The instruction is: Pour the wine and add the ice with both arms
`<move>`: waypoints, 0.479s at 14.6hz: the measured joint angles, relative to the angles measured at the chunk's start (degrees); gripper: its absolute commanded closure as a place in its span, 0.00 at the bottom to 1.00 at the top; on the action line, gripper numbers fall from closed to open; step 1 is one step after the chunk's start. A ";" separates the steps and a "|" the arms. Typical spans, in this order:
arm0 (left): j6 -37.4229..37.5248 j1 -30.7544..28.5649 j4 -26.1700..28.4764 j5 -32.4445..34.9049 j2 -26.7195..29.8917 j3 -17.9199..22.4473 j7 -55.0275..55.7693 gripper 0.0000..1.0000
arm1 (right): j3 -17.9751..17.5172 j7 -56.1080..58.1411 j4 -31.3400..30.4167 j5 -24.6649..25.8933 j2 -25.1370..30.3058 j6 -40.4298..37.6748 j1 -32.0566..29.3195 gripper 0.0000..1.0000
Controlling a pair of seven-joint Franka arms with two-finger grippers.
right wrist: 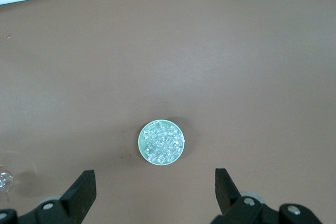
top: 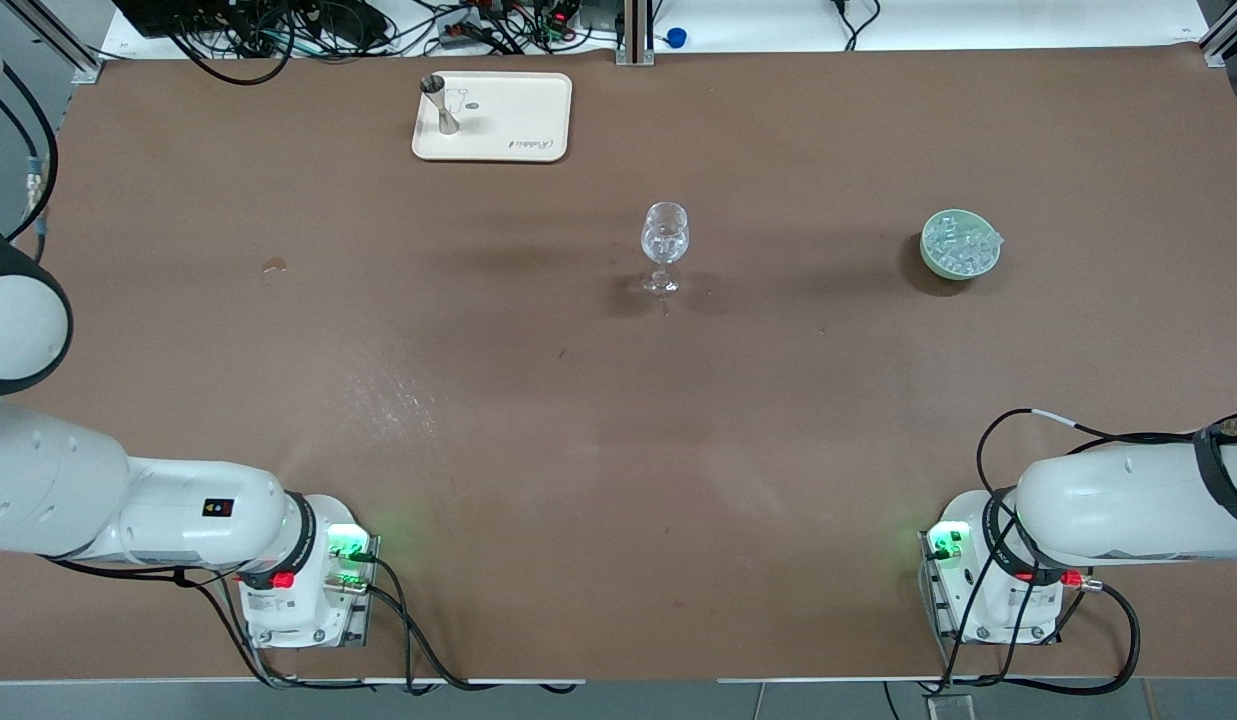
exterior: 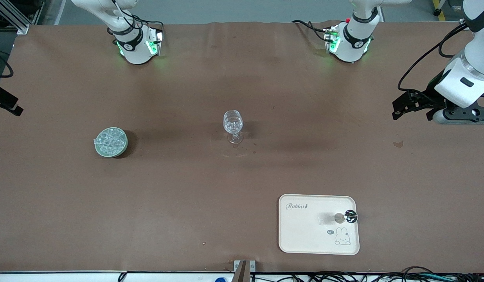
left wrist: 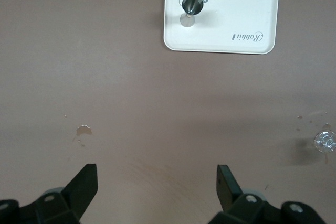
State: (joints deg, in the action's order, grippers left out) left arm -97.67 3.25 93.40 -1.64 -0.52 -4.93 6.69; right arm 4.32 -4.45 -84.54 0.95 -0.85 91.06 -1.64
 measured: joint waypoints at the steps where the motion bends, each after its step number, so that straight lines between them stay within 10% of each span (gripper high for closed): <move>1: 0.21 -0.04 0.00 0.00 0.01 0.03 -0.34 0.01 | -0.02 0.18 0.13 -0.07 0.03 0.01 -0.15 0.00; 7: 1.03 -0.15 0.00 0.00 0.58 1.32 -3.02 0.01 | -0.53 0.36 0.29 -0.11 0.10 0.01 -0.07 0.00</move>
State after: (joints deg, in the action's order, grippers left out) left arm -96.64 3.11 93.40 -1.64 0.06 -3.60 3.67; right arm 3.78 -4.09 -84.26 0.84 -0.75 91.06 -1.71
